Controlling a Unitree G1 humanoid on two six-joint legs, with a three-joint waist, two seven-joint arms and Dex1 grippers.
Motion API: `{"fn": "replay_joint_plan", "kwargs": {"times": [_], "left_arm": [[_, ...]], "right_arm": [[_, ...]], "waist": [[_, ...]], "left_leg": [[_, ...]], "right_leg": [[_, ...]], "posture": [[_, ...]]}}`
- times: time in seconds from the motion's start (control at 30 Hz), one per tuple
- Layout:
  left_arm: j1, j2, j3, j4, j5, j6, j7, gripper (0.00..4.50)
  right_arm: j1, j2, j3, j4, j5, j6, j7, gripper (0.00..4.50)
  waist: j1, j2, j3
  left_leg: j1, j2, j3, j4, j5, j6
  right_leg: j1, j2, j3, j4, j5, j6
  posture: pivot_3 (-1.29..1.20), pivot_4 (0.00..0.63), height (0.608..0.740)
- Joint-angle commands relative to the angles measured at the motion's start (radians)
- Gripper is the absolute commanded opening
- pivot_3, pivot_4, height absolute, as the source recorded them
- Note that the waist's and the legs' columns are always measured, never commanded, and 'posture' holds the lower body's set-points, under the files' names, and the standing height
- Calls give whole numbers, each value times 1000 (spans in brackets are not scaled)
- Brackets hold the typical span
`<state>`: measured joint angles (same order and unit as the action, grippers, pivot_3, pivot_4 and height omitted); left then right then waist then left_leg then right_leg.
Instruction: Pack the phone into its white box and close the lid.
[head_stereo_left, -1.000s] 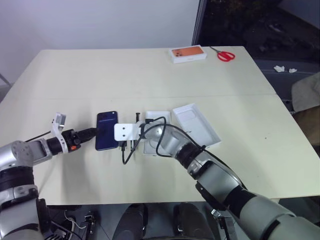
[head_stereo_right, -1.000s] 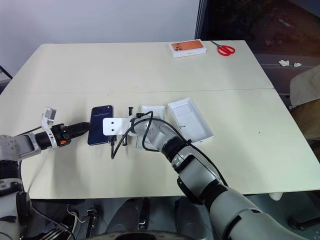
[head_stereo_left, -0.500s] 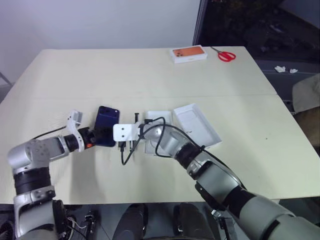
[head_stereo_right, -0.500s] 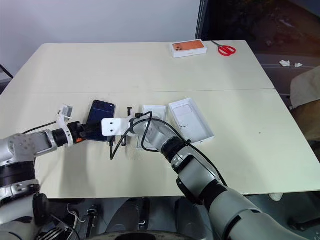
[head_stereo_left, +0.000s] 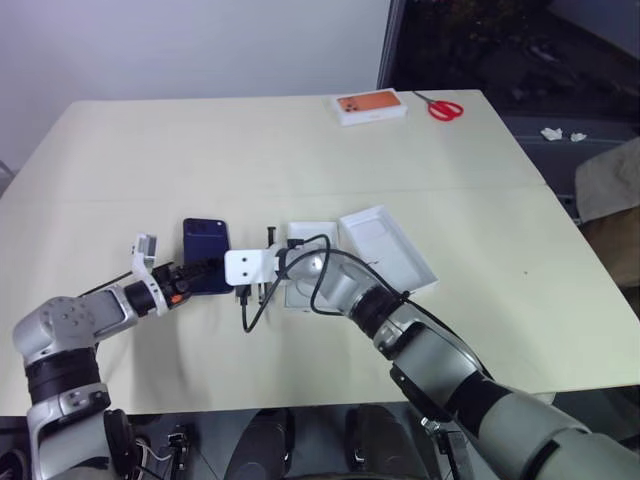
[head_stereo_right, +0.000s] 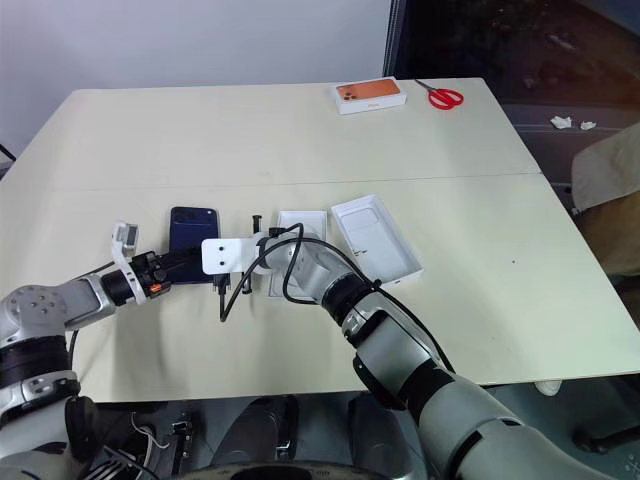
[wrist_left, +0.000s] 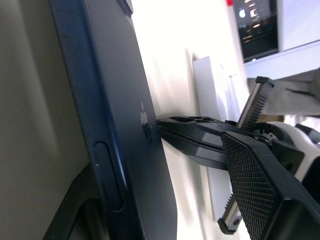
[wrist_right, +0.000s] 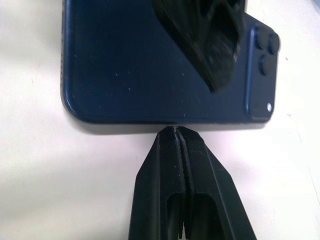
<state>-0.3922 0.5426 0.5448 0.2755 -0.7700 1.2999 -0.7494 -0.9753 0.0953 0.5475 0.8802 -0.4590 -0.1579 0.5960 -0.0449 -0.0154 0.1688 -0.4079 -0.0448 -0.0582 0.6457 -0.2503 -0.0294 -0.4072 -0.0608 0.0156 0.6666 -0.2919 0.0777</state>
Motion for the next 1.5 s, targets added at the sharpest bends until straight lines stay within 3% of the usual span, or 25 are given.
{"fn": "replay_joint_plan", "kwargs": {"times": [0.03, 0.57, 0.67, 0.77, 1.17, 1.27, 1.5], "left_arm": [[25, 24, 22, -7, -33, -18, -20, 2958], [67, 2, 87, 47, -138, -40, 11, 2958], [56, -19, 87, 65, -148, -45, 24, 2179], [48, -26, 95, 74, -173, -19, 32, 789], [60, -22, 81, 88, -179, -17, 41, 789], [60, -27, 83, 90, -189, 0, 50, 48], [67, -34, 88, 73, -222, 19, 70, 48]], "right_arm": [[-7, 7, 2, -32, 4, -19, -1, 56], [-3, -1, 7, -39, 3, -22, 5, 56], [-8, -1, 6, -33, 3, -25, 3, 0], [-8, -6, 5, -32, 3, -26, 3, 0], [-5, -11, 5, -36, 3, -24, 0, 0], [-6, -14, 4, -34, 2, -24, -1, 0], [-14, -20, -1, -32, 2, -25, -8, 0]], "waist": [[-1, 0, 0], [-1, 0, 0], [-1, 0, 0], [3, 0, 0], [0, 0, 0], [1, 0, 0], [1, 0, 0]], "left_leg": [[0, 0, 0, 0, 0, 0], [0, 1, 0, -1, 0, 0], [0, 1, 0, -1, 0, 0], [0, 1, 0, 0, 0, 0], [0, 1, 0, -1, 0, 0], [0, 1, 0, -1, 0, 0], [0, 1, 0, -1, 0, 0]], "right_leg": [[0, 0, 0, 0, 0, 0], [0, 0, 0, 0, 0, 0], [0, 0, 0, 0, 0, 0], [-1, 0, 0, 0, 0, 0], [0, 0, 0, 0, 0, 0], [0, 0, 0, 0, 0, 0], [0, 0, 0, 0, 0, 0]], "posture": [[0, 150, 740], [0, 150, 740], [0, 150, 740], [0, 150, 740], [0, 150, 740], [0, 150, 740], [0, 150, 740]]}}
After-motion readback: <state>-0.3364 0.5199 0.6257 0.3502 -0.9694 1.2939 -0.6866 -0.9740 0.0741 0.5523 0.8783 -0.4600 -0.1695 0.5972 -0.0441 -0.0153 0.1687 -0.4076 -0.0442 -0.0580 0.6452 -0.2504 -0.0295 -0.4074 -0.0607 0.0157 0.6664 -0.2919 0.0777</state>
